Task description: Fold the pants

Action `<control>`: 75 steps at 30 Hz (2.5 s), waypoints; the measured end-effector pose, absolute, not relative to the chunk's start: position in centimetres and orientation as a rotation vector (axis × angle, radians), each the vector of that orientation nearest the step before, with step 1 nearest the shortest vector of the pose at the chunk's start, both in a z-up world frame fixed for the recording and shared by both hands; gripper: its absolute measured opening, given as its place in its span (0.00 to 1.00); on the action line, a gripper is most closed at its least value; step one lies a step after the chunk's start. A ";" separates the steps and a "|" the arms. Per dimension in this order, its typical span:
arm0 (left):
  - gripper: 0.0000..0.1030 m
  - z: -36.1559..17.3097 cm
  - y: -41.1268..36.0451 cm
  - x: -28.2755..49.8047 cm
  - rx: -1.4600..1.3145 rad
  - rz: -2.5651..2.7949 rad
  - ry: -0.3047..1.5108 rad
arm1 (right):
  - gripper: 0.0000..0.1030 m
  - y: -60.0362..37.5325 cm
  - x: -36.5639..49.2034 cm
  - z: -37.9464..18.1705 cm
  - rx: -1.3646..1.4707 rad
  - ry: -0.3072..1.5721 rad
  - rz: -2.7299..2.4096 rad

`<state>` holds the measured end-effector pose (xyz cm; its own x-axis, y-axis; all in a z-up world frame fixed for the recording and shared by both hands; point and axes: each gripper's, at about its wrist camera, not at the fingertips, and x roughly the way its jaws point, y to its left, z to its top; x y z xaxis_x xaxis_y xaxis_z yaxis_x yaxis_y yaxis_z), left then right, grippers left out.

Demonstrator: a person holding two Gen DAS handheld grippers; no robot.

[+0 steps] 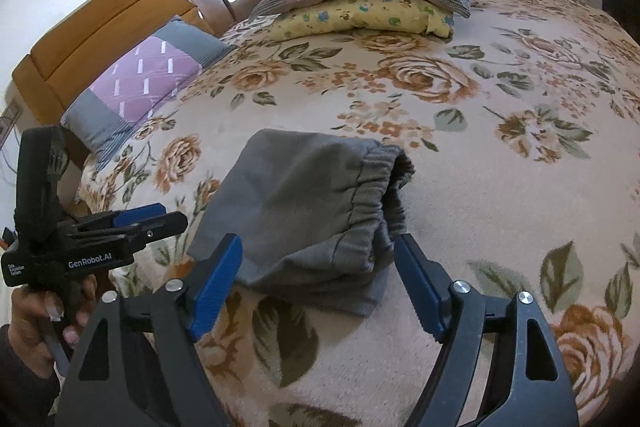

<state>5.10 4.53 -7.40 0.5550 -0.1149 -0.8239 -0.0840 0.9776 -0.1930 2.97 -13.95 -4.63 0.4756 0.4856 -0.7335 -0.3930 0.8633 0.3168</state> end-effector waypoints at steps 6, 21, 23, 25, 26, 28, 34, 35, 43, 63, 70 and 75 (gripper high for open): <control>0.59 -7.2 4.3 4.0 -0.202 -0.023 0.974 | 0.77 -13.7 2.0 -4.7 0.078 0.929 0.543; 0.61 -6.6 3.4 2.1 -0.135 -0.011 0.941 | 0.84 -13.0 0.2 -4.7 -0.008 0.918 0.557; 0.62 -6.5 3.4 1.9 -0.122 -0.010 0.936 | 0.84 -12.8 0.0 -4.7 -0.023 0.915 0.562; 0.64 -6.4 3.3 1.9 -0.116 -0.008 0.932 | 0.84 -12.7 -0.1 -4.6 -0.041 0.910 0.570; 0.66 -6.4 3.3 1.8 -0.112 -0.005 0.929 | 0.84 -12.6 -0.2 -4.6 -0.047 0.907 0.574; 0.67 -6.3 3.3 1.6 -0.108 -0.004 0.923 | 0.84 -12.4 -0.3 -4.5 -0.063 0.903 0.584; 0.69 -6.2 3.4 1.5 -0.105 -0.003 0.919 | 0.86 -11.8 -0.5 -4.5 -0.119 0.898 0.618; 0.72 -6.2 3.4 1.4 -0.103 -0.005 0.919 | 0.86 -11.8 -0.5 -4.4 -0.131 0.897 0.624; 0.77 -5.4 3.3 1.0 -0.073 -0.018 0.896 | 0.86 -11.6 0.0 -4.3 -0.195 0.895 0.647; 0.78 -6.1 2.4 3.0 -0.035 -0.045 0.926 | 0.92 -11.3 2.3 -4.4 -0.240 0.910 0.674; 0.78 -6.9 2.4 3.8 -0.054 0.014 0.939 | 0.92 -11.3 3.0 -4.9 -0.182 0.912 0.642; 0.78 -7.1 2.3 4.2 -0.066 0.047 0.938 | 0.92 -10.2 2.8 -5.4 -0.193 0.914 0.599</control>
